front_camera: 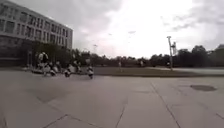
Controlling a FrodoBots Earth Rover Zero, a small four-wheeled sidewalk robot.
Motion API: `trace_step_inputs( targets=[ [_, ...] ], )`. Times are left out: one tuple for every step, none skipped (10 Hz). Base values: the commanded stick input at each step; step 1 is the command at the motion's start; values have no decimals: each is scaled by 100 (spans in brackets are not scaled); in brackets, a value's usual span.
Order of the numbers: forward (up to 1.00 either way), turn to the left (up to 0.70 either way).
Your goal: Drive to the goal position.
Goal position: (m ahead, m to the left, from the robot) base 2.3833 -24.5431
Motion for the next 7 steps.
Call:
trace_step_inputs(
  targets=[
    [70, -35],
    [70, -35],
    [70, -35],
    [70, -35],
    [70, -35],
    [70, -35],
    [70, -35]
  ],
)
